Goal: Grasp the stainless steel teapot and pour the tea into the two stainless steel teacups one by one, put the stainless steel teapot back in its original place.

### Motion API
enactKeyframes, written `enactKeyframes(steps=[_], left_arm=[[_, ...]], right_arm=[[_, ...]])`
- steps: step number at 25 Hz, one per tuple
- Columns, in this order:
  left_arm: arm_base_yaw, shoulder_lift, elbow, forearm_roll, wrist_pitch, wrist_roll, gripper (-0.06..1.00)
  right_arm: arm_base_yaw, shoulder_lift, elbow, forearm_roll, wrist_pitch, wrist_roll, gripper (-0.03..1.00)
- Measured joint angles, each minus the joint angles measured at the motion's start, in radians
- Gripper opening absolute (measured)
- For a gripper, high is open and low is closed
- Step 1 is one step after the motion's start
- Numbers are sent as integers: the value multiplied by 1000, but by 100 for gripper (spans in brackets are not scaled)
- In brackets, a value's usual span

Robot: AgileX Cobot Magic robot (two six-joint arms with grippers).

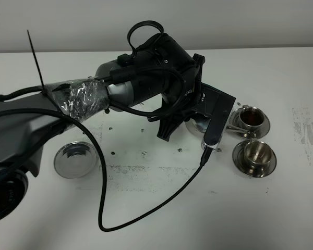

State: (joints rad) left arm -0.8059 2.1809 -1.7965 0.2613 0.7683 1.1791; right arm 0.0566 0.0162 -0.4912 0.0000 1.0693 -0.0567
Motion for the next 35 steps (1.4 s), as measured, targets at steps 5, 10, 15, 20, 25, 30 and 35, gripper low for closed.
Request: enactKeyframes(steps=[5, 10, 15, 20, 25, 30, 35], left_arm=[[-23, 42, -46, 3, 1, -3, 19], [-30, 63, -60, 11, 10, -1, 19], [-34, 65, -60, 53, 23, -1, 19], [-41, 65, -60, 81, 30, -1, 19], [-50, 65, -60, 102, 24, -2, 19], [-52, 65, -60, 138, 15, -6, 19], [-58, 65, -60, 152, -2, -11, 19]], right_arm=[[0, 0, 0, 0, 0, 0, 51], [0, 0, 0, 0, 0, 0, 51], [0, 0, 0, 0, 0, 0, 51], [0, 0, 0, 0, 0, 0, 51], [0, 0, 0, 0, 0, 0, 51], [0, 0, 0, 0, 0, 0, 51], [0, 0, 0, 0, 0, 0, 51]])
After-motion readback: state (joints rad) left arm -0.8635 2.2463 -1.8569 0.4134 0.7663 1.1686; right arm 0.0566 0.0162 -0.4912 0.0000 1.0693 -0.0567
